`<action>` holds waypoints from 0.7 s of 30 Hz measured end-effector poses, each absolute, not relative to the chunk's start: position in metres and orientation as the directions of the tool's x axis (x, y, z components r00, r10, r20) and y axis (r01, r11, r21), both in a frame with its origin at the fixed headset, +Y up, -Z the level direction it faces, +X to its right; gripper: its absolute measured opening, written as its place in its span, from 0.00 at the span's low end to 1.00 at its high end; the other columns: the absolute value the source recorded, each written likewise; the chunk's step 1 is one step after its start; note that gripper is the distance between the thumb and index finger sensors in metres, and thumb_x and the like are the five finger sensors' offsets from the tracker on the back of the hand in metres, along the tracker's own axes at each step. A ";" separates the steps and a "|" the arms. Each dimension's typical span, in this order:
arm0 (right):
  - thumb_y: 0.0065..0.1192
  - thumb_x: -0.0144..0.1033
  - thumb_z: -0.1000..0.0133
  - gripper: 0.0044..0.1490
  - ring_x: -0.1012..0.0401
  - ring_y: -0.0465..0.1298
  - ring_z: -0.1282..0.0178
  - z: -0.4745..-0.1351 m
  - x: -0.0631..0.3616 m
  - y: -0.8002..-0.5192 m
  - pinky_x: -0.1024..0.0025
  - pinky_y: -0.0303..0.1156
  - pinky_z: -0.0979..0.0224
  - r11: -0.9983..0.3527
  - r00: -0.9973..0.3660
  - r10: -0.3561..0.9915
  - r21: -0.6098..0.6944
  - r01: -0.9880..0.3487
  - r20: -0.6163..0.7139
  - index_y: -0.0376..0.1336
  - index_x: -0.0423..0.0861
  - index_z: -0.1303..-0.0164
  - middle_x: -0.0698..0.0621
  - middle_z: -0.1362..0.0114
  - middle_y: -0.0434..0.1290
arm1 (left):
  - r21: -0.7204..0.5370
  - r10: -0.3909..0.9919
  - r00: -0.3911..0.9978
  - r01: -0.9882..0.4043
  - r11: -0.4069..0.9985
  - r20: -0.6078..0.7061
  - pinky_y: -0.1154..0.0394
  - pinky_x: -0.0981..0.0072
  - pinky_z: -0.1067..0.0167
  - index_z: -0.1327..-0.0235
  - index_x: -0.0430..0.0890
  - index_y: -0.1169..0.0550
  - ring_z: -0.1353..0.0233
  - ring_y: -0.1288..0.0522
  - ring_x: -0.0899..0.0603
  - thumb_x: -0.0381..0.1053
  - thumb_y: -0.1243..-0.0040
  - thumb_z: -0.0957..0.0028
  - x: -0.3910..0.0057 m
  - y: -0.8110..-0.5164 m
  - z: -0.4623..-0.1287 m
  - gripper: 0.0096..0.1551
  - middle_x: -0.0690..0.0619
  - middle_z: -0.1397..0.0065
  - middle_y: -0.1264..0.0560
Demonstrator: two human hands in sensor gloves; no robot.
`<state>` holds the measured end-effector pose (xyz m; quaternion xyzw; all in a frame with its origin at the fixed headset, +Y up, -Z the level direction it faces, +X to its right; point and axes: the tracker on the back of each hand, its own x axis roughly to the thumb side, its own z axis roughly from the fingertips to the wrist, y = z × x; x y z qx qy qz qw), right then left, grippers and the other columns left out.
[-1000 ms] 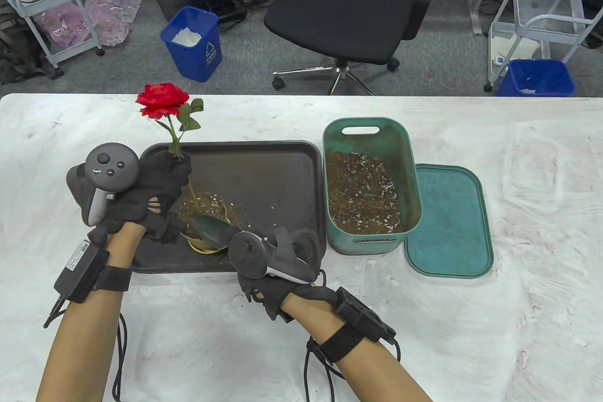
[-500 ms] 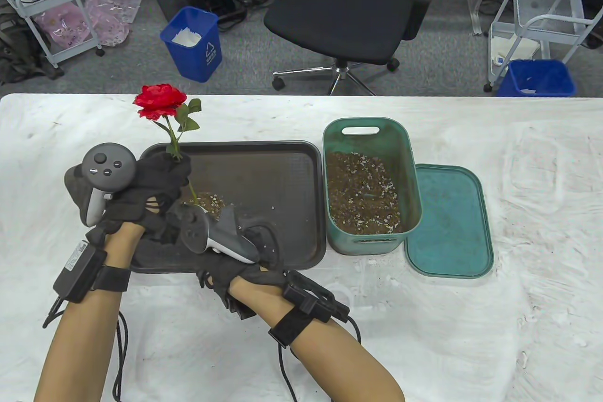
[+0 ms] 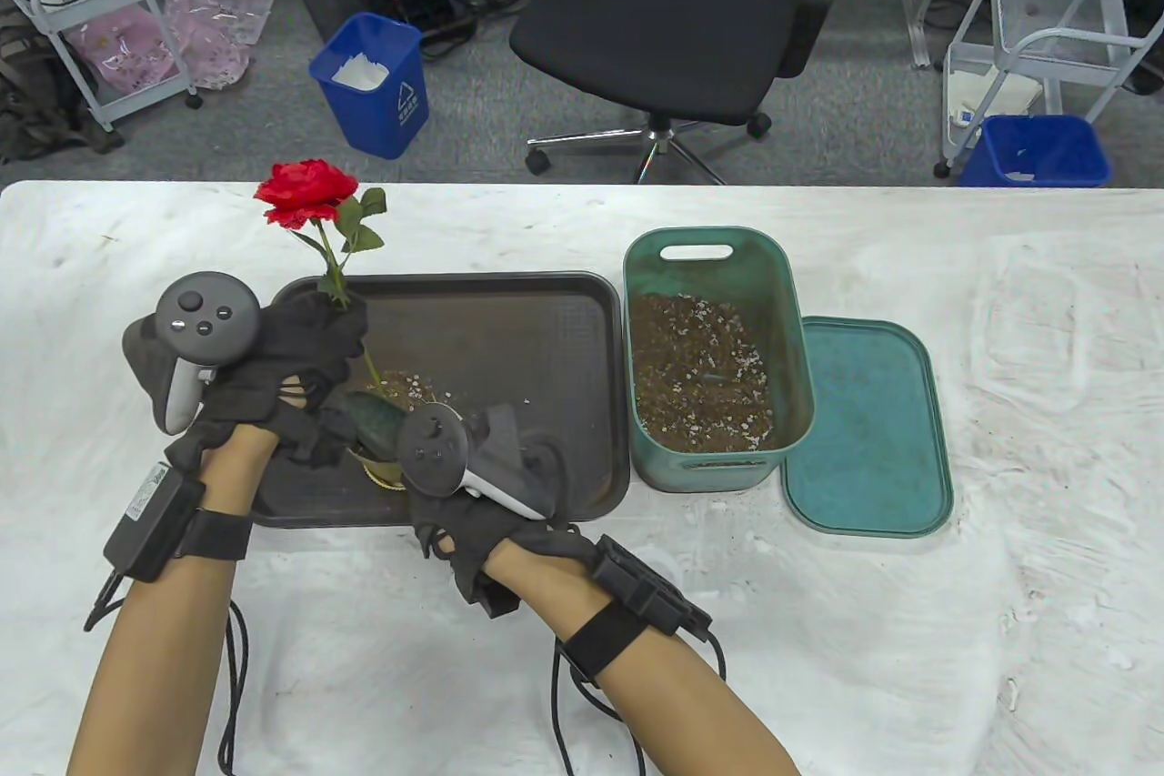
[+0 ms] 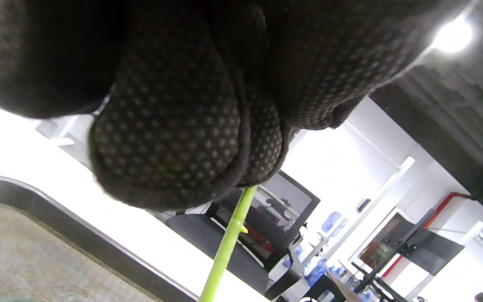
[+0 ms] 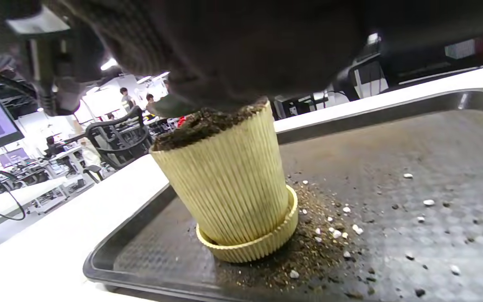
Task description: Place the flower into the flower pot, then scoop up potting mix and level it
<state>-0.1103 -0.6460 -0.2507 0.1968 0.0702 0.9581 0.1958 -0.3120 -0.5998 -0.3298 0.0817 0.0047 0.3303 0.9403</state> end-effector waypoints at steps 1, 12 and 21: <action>0.58 0.41 0.50 0.33 0.60 0.81 0.83 -0.250 -0.113 -0.645 0.65 0.80 0.85 -0.922 -0.850 0.384 0.202 -0.330 0.360 0.56 0.46 0.34 0.48 0.59 0.81 | 0.158 0.622 0.782 -0.620 0.768 0.044 0.11 0.60 0.70 0.59 0.49 0.09 0.73 0.06 0.49 0.56 0.24 0.63 -0.311 -0.600 -0.329 0.22 0.54 0.61 0.08; 0.58 0.41 0.50 0.32 0.59 0.81 0.82 -0.251 -0.121 -0.649 0.64 0.80 0.84 -0.949 -0.884 0.292 0.224 -0.221 0.364 0.57 0.48 0.35 0.48 0.59 0.81 | 0.169 0.618 0.784 -0.617 0.768 0.053 0.11 0.60 0.70 0.59 0.49 0.09 0.73 0.06 0.49 0.56 0.24 0.63 -0.310 -0.600 -0.328 0.22 0.54 0.61 0.08; 0.60 0.40 0.51 0.33 0.58 0.82 0.80 -0.259 -0.065 -0.615 0.63 0.81 0.81 -0.940 -0.894 0.340 0.141 -0.312 0.292 0.59 0.47 0.35 0.48 0.57 0.82 | 0.162 0.628 0.777 -0.625 0.764 0.040 0.12 0.60 0.68 0.57 0.50 0.10 0.72 0.07 0.49 0.56 0.25 0.62 -0.314 -0.599 -0.325 0.22 0.54 0.59 0.09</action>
